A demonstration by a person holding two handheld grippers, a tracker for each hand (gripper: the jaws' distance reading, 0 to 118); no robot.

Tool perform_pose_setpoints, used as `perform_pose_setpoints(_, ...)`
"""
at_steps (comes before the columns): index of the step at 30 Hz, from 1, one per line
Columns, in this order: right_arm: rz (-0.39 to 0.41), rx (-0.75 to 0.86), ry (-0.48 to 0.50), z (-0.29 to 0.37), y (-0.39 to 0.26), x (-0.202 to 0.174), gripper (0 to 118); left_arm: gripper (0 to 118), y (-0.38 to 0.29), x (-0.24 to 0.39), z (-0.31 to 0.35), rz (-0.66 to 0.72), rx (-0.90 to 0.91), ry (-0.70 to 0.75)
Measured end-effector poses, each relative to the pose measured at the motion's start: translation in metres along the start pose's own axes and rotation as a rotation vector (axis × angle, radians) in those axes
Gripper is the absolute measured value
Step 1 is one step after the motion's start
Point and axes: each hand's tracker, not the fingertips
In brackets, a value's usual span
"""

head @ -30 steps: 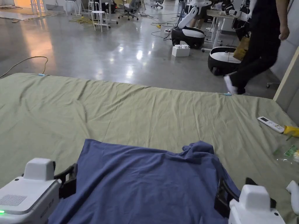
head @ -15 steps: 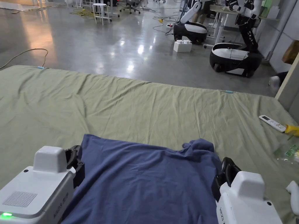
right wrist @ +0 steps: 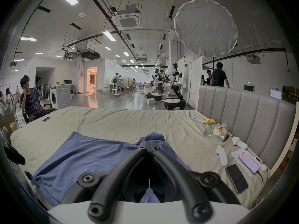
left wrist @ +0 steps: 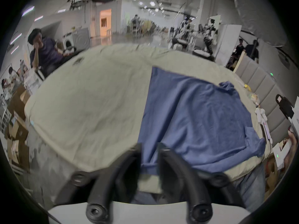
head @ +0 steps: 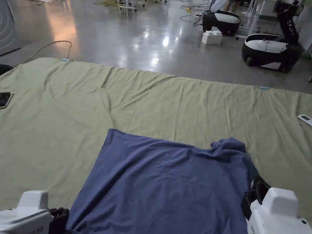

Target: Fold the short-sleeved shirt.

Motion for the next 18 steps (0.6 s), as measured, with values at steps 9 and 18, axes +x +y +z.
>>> perform_pose_setpoints(9,0.013,-0.049,0.025,-0.002,-0.011,-0.004,1,64,-0.004,-0.006,-0.066,0.079,-0.188,0.074)
perform_pose_setpoints(18,0.014,-0.075,0.018,0.003,-0.020,0.003,1,36,-0.013,0.012,-0.075,-0.004,-0.194,0.116)
